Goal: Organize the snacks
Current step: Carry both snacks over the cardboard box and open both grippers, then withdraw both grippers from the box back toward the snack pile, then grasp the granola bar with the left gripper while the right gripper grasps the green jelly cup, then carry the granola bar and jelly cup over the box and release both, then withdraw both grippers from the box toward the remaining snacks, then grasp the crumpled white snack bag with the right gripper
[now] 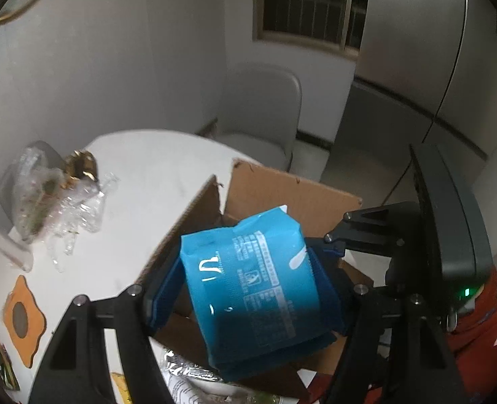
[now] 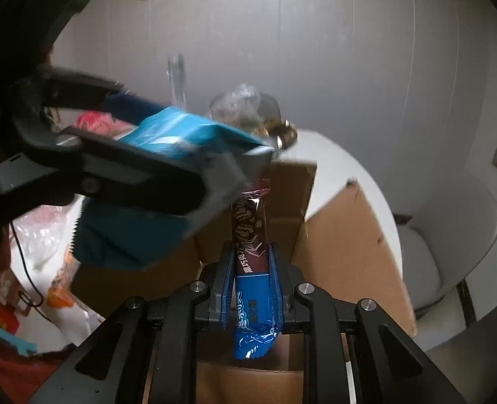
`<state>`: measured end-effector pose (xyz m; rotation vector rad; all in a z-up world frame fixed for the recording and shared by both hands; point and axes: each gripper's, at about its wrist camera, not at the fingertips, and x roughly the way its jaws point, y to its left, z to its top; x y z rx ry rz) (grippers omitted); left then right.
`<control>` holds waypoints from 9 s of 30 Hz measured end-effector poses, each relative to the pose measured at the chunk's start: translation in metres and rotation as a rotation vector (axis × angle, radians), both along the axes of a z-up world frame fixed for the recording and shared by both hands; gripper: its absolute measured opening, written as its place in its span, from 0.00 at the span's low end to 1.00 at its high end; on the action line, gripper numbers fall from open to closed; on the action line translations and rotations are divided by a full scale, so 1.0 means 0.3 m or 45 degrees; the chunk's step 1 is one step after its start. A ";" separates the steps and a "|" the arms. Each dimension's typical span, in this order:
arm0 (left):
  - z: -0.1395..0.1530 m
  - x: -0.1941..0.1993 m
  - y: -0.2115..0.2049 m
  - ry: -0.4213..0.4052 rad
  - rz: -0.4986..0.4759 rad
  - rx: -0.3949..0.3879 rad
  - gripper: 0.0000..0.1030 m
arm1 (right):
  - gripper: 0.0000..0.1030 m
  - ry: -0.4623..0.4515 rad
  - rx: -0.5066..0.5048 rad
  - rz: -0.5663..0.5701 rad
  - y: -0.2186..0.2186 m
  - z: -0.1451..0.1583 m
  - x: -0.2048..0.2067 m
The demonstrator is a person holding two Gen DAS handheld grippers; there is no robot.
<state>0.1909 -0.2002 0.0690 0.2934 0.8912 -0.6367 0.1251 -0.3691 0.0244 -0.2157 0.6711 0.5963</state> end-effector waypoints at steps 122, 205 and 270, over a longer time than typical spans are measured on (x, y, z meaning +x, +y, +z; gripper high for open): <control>-0.650 -0.506 0.784 -0.072 0.906 -0.060 0.50 | 0.42 0.035 0.199 -0.196 0.295 -0.486 -0.458; -0.074 -0.061 0.070 -0.124 0.012 -0.076 0.80 | 0.64 -0.007 0.052 -0.111 -0.031 -0.064 -0.022; -0.578 -0.605 0.862 -0.125 0.859 -0.226 0.94 | 0.55 0.088 -0.117 0.342 0.601 -0.469 -0.205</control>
